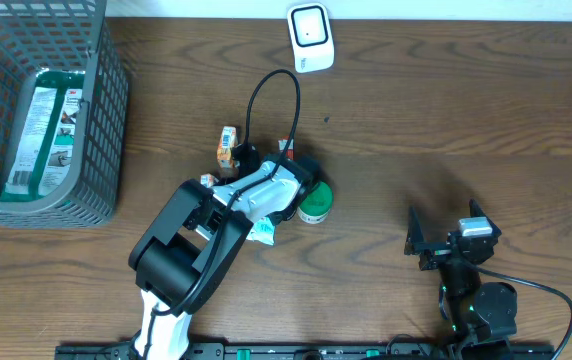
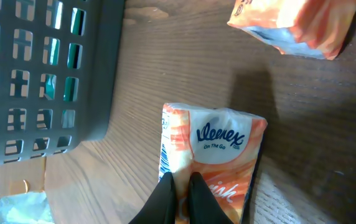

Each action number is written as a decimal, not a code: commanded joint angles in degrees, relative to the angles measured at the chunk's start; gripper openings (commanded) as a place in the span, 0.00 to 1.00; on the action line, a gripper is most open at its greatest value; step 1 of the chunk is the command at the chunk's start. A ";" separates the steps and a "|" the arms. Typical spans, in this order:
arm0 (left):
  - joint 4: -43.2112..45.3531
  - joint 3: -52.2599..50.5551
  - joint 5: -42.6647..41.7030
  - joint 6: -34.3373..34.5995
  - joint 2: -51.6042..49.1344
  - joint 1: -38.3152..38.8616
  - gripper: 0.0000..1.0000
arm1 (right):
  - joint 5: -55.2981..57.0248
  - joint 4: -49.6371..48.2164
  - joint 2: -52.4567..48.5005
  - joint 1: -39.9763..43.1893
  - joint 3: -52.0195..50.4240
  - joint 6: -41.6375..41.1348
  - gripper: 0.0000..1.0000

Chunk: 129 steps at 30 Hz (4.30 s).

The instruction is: Scan the item barcode

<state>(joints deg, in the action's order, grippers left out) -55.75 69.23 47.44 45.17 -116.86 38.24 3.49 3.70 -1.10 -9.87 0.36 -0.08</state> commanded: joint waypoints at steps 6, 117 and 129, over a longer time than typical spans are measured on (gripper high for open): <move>-0.28 1.95 -6.36 -0.11 0.33 -0.39 0.09 | 0.55 0.22 0.09 0.24 -0.04 -0.96 0.99; -2.29 39.76 -44.76 -65.64 -16.11 -62.34 0.95 | 0.52 0.22 0.07 0.24 -0.04 -0.96 0.99; 2.40 40.26 -33.29 -47.84 -15.63 -66.86 0.95 | 0.55 0.20 0.07 0.24 -0.04 -0.96 0.99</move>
<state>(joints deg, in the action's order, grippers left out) -53.41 109.86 11.75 -7.38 -131.46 -27.03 3.49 3.70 -1.10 -9.87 0.36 -0.08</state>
